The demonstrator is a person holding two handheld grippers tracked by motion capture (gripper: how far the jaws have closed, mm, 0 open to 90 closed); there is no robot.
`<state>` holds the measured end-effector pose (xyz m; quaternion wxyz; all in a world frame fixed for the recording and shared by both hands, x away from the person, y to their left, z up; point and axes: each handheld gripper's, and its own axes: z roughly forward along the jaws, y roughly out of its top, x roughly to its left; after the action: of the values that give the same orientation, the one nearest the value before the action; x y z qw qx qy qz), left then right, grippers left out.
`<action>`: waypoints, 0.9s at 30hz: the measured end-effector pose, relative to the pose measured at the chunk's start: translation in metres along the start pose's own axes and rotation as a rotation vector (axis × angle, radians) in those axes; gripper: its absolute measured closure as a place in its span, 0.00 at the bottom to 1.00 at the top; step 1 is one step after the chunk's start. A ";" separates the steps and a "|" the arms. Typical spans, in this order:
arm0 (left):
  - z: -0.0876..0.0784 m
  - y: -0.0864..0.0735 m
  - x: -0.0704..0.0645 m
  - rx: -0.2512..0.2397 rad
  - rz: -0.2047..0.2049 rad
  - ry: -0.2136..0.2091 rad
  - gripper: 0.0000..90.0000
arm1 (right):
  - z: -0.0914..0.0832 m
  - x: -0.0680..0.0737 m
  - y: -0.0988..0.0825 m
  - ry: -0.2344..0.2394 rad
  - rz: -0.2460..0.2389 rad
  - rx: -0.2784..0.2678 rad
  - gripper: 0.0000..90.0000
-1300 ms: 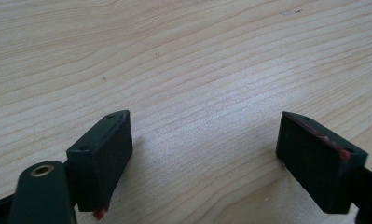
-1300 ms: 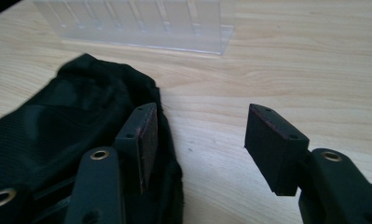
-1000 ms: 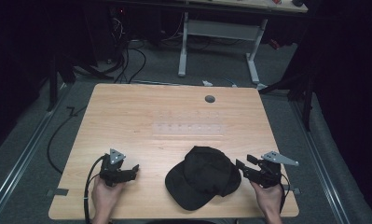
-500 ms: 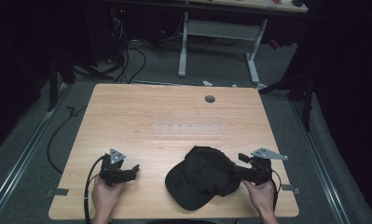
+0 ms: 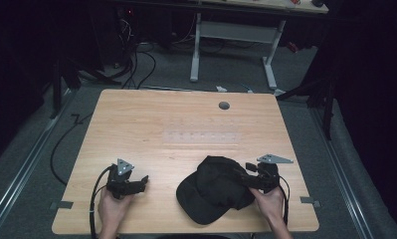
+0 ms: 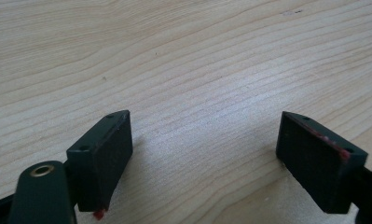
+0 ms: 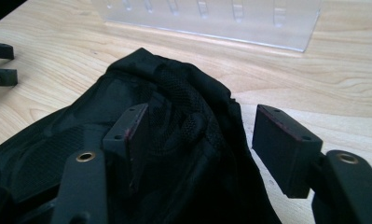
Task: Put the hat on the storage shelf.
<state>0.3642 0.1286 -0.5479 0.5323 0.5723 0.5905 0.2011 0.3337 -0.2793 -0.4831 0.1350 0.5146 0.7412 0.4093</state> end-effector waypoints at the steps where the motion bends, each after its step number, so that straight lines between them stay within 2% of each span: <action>1: 0.000 0.000 0.000 0.000 0.000 0.000 0.21 | 0.002 -0.001 0.000 0.001 0.005 0.006 0.43; 6: 0.000 0.000 0.000 0.001 0.003 0.002 0.21 | 0.014 -0.004 -0.002 -0.009 0.014 0.052 0.49; 9: 0.000 0.000 0.000 0.001 0.002 0.002 0.21 | 0.017 -0.004 -0.004 -0.009 0.015 0.056 0.53; 11: 0.000 0.000 0.000 0.001 0.003 0.002 0.21 | 0.022 -0.004 -0.005 -0.001 -0.008 0.075 0.62; 12: 0.000 0.000 0.000 0.001 0.003 0.003 0.21 | 0.022 -0.004 -0.005 -0.001 -0.008 0.075 0.62; 15: 0.000 0.000 0.000 0.000 0.002 0.003 0.21 | 0.024 -0.003 -0.006 0.007 -0.036 0.084 0.71; 21: 0.000 0.000 0.000 0.000 0.002 0.003 0.21 | 0.025 -0.003 -0.006 0.009 -0.062 0.095 0.83; 27: 0.000 0.000 0.000 0.000 0.001 0.004 0.21 | 0.025 -0.004 -0.006 0.020 -0.067 0.100 0.85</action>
<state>0.3641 0.1285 -0.5479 0.5312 0.5722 0.5911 0.2026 0.3472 -0.2724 -0.5039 0.1153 0.4915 0.7788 0.3724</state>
